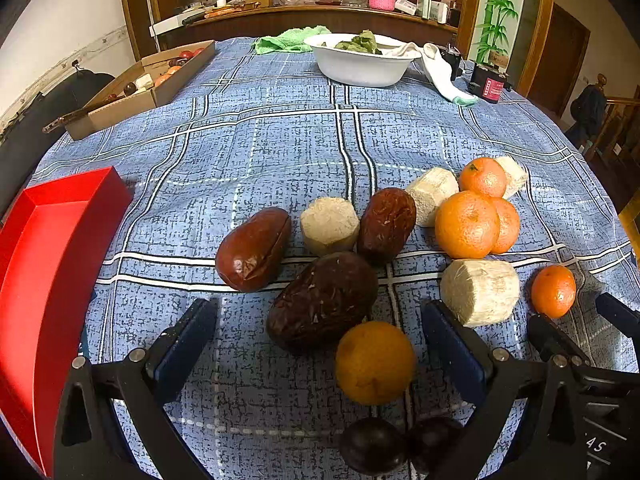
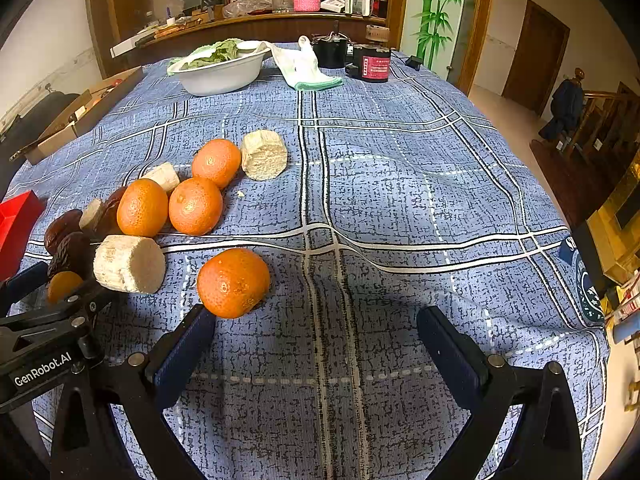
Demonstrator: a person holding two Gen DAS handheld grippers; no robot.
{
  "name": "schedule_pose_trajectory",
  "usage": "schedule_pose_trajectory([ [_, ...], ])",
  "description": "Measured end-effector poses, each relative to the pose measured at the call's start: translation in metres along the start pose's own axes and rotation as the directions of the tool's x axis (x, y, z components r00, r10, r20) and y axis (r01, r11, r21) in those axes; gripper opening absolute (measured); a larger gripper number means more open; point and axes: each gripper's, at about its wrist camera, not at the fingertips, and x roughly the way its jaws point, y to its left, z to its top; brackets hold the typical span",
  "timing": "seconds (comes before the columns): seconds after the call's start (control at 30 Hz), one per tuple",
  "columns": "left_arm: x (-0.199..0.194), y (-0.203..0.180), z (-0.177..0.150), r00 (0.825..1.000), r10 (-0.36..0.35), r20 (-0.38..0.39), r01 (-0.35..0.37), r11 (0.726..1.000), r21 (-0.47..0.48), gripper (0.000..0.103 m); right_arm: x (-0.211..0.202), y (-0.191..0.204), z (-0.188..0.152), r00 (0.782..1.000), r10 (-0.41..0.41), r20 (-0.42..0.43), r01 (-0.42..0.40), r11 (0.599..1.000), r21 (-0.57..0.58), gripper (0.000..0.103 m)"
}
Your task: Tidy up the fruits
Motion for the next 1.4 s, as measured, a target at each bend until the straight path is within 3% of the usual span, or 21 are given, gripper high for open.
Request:
schedule_pose_trajectory([
  [1.4,0.0003,0.0015,0.0,1.0,-0.001,-0.01,0.001,1.0,-0.002,0.103,-0.0002,-0.002,-0.0027,1.0,0.001,0.0,-0.001,1.0,0.012,0.102],
])
